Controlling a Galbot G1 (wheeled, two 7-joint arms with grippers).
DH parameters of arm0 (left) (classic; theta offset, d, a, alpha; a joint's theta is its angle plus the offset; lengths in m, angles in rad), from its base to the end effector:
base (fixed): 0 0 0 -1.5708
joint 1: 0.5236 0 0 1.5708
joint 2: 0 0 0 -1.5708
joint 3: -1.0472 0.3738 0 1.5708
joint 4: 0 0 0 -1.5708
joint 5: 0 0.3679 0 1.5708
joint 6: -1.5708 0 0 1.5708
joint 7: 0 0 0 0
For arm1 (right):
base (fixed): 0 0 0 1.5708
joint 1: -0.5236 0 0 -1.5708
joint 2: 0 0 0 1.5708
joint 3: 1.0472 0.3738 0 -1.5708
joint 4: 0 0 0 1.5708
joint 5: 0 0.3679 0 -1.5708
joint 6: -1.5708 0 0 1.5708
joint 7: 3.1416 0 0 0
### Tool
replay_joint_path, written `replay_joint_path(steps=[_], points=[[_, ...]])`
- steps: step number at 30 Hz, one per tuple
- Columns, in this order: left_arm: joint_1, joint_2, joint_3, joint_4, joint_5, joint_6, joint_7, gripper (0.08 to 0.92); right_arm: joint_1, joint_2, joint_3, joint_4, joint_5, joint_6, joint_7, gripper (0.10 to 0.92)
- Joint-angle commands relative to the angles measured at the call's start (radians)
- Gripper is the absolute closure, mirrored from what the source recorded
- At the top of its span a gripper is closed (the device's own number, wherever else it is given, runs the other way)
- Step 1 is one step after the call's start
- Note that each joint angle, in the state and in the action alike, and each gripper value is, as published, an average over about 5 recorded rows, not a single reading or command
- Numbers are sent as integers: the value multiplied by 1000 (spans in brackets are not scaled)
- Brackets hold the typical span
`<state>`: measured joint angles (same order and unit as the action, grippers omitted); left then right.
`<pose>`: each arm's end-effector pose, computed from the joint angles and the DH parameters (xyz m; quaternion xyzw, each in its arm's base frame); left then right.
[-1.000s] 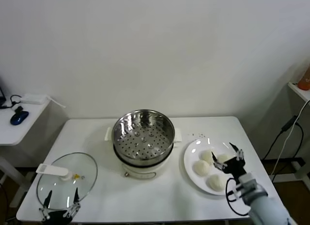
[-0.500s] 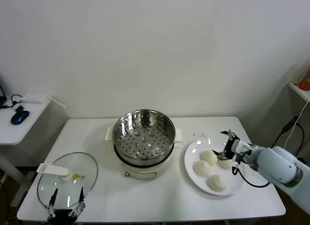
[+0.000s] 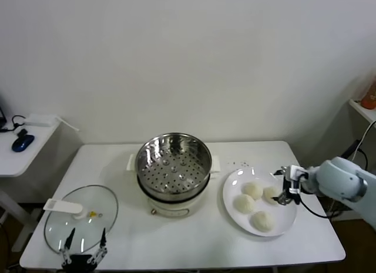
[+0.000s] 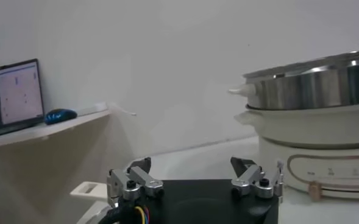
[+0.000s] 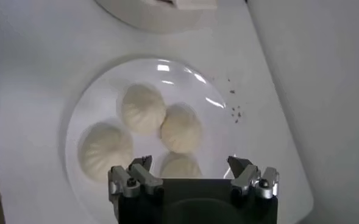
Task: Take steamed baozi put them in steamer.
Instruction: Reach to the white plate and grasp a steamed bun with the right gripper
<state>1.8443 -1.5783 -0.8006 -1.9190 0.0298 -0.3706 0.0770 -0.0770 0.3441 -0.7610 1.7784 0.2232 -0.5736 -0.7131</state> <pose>0.0543 0.0927 -0.4119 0.0588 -0.9918 -0.1041 0.0452 0.4086 -0.1640 -0.1567 0.3937 -0.6851 0.4843 0.3757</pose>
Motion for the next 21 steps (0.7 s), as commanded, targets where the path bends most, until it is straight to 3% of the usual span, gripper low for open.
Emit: replay_joint_path(steps=[1, 11, 21], points=[[7, 4, -1, -1, 7, -8, 0, 177, 533, 175, -555, -211, -13, 148, -187, 203], [15, -2, -13, -3, 8, -10, 4, 177, 620, 375, -722, -438, -31, 263, -246, 203], [11, 1, -37, 33, 9, -19, 9, 177, 487, 468, -665, -516, -10, 251, -226, 203]])
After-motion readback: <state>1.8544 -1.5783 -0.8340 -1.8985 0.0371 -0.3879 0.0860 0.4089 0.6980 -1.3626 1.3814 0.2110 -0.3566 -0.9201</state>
